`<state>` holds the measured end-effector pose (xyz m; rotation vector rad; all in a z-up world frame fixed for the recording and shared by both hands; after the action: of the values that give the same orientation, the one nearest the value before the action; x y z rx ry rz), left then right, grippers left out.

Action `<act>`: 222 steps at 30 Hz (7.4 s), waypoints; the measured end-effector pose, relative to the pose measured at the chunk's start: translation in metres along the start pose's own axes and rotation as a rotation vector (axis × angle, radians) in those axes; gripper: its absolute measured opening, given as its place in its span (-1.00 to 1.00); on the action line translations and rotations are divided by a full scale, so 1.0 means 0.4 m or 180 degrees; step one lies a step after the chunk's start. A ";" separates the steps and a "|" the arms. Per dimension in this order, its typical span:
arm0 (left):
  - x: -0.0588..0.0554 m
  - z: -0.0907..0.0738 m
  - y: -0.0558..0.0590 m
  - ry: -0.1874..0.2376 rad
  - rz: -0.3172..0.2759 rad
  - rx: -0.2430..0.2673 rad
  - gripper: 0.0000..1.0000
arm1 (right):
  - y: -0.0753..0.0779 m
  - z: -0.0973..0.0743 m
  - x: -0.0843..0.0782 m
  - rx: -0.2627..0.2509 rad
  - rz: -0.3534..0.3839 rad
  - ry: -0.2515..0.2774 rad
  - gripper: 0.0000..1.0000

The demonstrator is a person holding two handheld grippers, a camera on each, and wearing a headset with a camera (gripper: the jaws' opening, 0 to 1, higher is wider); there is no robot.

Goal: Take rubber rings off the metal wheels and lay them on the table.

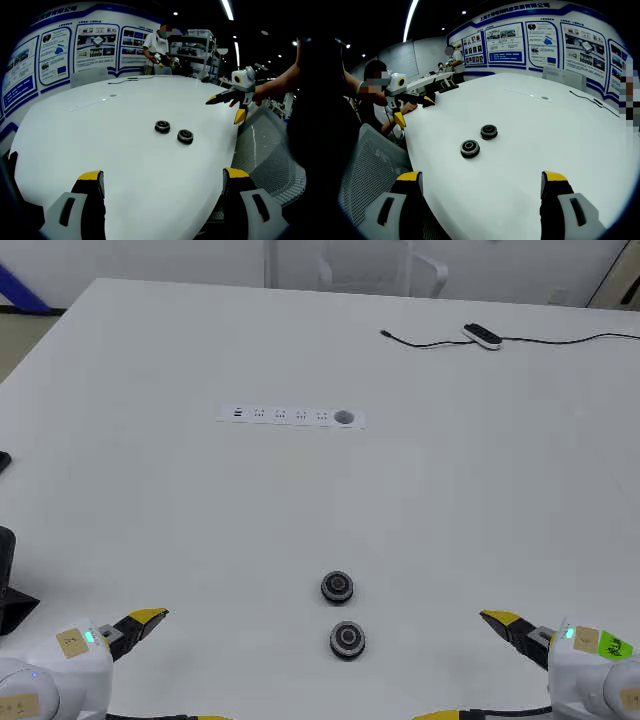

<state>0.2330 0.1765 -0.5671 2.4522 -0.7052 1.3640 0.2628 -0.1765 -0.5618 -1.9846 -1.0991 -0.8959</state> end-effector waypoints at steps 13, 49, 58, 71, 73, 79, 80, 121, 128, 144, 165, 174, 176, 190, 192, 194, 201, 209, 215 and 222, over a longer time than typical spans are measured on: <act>0.001 -0.003 -0.002 -0.0001 -0.0029 0.0025 1.00 | -0.003 -0.002 -0.004 0.0007 0.0008 0.0003 0.99; 0.010 0.026 0.000 -0.0067 0.0104 -0.0025 0.80 | -0.023 0.033 -0.010 0.0116 0.0118 0.0040 0.97; 0.028 0.037 0.018 -0.0065 0.0187 -0.0118 0.67 | -0.030 0.044 -0.015 0.0159 0.0152 0.0044 0.96; 0.039 0.054 0.030 -0.0079 0.0256 -0.0187 0.59 | -0.038 0.058 -0.015 0.0206 0.0167 0.0045 0.95; 0.042 0.058 0.035 -0.0080 0.0270 -0.0205 0.57 | -0.038 0.059 -0.016 0.0212 0.0170 0.0051 0.95; 0.048 0.068 0.044 -0.0081 0.0315 -0.0252 0.49 | -0.039 0.061 -0.016 0.0224 0.0176 0.0041 0.94; 0.050 0.070 0.046 -0.0081 0.0324 -0.0262 0.47 | -0.038 0.062 -0.018 0.0229 0.0178 0.0040 0.94; 0.102 0.157 0.109 -0.0078 0.0604 -0.0549 0.10 | -0.041 0.111 -0.010 0.0377 0.0251 0.0092 0.89; 0.109 0.171 0.118 -0.0092 0.0659 -0.0596 0.04 | -0.042 0.118 -0.010 0.0399 0.0283 0.0106 0.88; 0.127 0.205 0.144 -0.0112 0.0806 -0.0713 -0.08 | -0.040 0.128 -0.011 0.0431 0.0337 0.0153 0.87; 0.144 0.249 0.177 -0.0162 0.0915 -0.0852 -0.28 | -0.041 0.148 -0.008 0.0495 0.0406 0.0204 0.84; 0.158 0.272 0.190 -0.0169 0.0995 -0.0900 -0.36 | -0.036 0.152 -0.005 0.0508 0.0440 0.0238 0.83; 0.159 0.278 0.193 -0.0185 0.0998 -0.0918 -0.37 | -0.035 0.152 -0.006 0.0509 0.0452 0.0239 0.83; 0.154 0.305 0.205 -0.0309 0.1160 -0.0944 -0.46 | -0.031 0.162 0.000 0.0531 0.0496 0.0298 0.81; 0.154 0.309 0.204 -0.0312 0.1178 -0.0943 -0.47 | -0.032 0.165 0.001 0.0542 0.0501 0.0296 0.80; 0.155 0.313 0.205 -0.0318 0.1182 -0.0944 -0.49 | -0.032 0.167 0.001 0.0551 0.0504 0.0300 0.80; 0.158 0.327 0.213 -0.0351 0.1238 -0.0957 -0.53 | -0.028 0.172 -0.001 0.0558 0.0525 0.0317 0.79; 0.154 0.342 0.220 -0.0397 0.1331 -0.0964 -0.60 | -0.023 0.171 -0.003 0.0555 0.0565 0.0346 0.79; 0.151 0.348 0.226 -0.0428 0.1410 -0.0995 -0.63 | -0.024 0.173 -0.007 0.0561 0.0592 0.0359 0.78; 0.148 0.353 0.229 -0.0462 0.1492 -0.1012 -0.64 | -0.022 0.176 -0.010 0.0564 0.0615 0.0372 0.77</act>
<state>0.3141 0.0199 -0.5936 2.2249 -1.4803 1.1030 0.2701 -0.1170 -0.6000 -1.8327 -0.8729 -0.7743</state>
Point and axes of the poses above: the centre of the closed fingertips' face, and the gripper's own axes: z roughly forward along the fingers, y roughly to its right, x roughly out of its top, the point moved 8 cm from there along -z, roughly backward along the fingers, and after that the axes turned 15 degrees about x, right-handed, at the moved point
